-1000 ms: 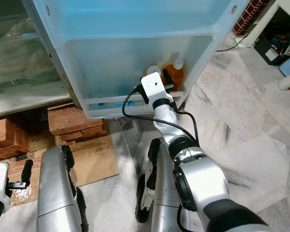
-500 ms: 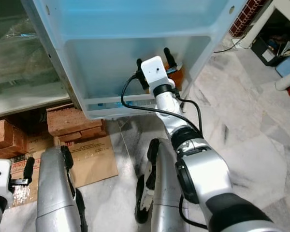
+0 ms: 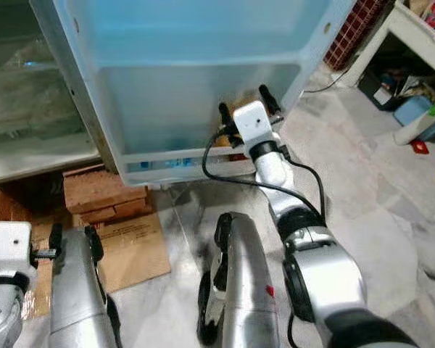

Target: Restocking fridge

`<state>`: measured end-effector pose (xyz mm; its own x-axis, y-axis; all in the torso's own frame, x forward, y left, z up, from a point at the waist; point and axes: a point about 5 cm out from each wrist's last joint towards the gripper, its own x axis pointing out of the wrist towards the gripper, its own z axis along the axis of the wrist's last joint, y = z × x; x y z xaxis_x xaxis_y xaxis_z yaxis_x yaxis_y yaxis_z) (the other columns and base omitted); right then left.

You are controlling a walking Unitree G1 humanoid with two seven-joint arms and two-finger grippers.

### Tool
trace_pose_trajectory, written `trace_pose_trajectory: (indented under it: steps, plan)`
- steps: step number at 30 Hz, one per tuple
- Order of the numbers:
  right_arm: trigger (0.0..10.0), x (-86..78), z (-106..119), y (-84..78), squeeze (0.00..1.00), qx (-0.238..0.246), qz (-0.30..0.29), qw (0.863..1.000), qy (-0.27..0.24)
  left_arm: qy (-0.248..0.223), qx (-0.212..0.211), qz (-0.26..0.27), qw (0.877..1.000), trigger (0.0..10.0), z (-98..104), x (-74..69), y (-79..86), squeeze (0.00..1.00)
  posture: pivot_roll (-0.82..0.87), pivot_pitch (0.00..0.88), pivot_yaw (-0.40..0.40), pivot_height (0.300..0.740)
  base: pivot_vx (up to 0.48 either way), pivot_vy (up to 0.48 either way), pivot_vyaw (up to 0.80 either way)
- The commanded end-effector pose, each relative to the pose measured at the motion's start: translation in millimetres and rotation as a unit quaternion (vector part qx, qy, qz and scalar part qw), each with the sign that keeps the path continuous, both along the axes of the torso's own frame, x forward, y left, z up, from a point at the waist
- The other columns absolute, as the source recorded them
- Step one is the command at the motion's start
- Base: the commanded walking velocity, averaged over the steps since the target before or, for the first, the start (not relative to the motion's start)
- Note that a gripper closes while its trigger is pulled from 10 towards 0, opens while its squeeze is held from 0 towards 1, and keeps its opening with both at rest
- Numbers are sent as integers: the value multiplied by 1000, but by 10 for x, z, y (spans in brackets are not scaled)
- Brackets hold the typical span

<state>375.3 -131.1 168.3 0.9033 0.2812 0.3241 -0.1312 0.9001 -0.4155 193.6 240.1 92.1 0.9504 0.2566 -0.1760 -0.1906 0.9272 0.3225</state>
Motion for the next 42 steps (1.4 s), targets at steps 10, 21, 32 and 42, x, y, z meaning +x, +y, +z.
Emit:
trace_pose_trajectory:
  steps: [10,21,32,42]
  plan:
    - [10000,-135,212,-170,0,40,25,998,-40,-19,-15,5,1000,10000,-77,269,-63,0,96,0,-109,434,0,0,0]
    - [10000,-680,-343,-158,0,73,50,993,84,-40,-28,-30,998,10000,-97,378,-272,0,66,0,-108,434,0,0,0]
    - [10000,-763,-513,-166,0,116,-23,980,161,-64,-29,-49,996,10000,-37,547,-365,0,48,0,-88,434,0,-25,0]
    - [10000,-649,-395,-246,0,82,-22,984,158,-62,-24,-48,997,10000,-82,564,-345,0,49,0,-93,434,0,-309,0]
